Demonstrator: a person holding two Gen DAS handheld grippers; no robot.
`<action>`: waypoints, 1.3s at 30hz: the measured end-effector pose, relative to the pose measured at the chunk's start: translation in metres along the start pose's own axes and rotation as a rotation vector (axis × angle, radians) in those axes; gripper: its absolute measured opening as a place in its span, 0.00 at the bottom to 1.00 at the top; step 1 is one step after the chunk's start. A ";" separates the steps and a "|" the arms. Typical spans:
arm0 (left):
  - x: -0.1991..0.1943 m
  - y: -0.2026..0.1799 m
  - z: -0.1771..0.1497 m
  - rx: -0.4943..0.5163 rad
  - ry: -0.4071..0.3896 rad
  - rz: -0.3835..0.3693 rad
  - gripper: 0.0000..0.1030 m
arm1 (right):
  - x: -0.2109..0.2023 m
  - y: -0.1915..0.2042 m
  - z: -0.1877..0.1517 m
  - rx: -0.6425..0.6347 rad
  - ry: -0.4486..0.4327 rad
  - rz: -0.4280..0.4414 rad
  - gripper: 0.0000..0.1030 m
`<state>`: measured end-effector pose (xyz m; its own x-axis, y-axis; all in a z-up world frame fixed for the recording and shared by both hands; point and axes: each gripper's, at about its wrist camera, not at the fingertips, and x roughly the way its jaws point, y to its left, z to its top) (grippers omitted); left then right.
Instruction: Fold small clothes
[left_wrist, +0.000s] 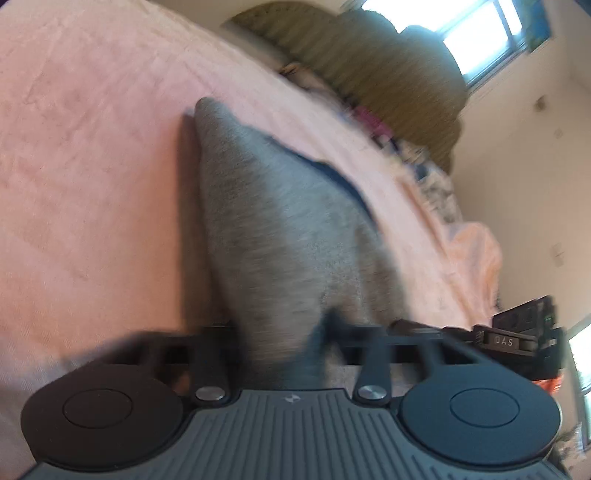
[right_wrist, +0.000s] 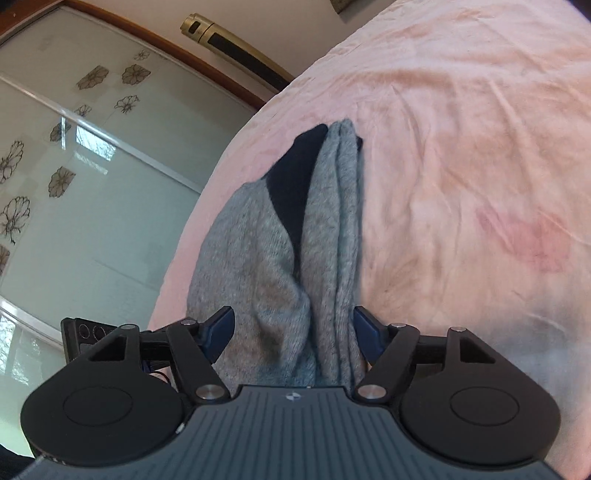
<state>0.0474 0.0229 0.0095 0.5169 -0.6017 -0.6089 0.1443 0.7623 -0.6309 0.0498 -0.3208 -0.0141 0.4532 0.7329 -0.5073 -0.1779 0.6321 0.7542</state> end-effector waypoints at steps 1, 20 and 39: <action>-0.001 0.002 0.006 -0.017 0.005 -0.003 0.16 | 0.006 -0.001 0.001 0.020 0.027 0.007 0.20; 0.022 -0.088 0.008 0.498 -0.294 0.410 0.71 | 0.025 0.091 0.054 -0.162 -0.259 -0.068 0.90; -0.056 0.003 -0.032 0.016 -0.119 0.048 0.79 | -0.028 0.034 -0.013 -0.096 -0.148 -0.139 0.87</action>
<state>-0.0077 0.0511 0.0265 0.6200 -0.5329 -0.5758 0.1305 0.7938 -0.5941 0.0193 -0.3164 0.0200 0.6010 0.5965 -0.5320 -0.1836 0.7509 0.6344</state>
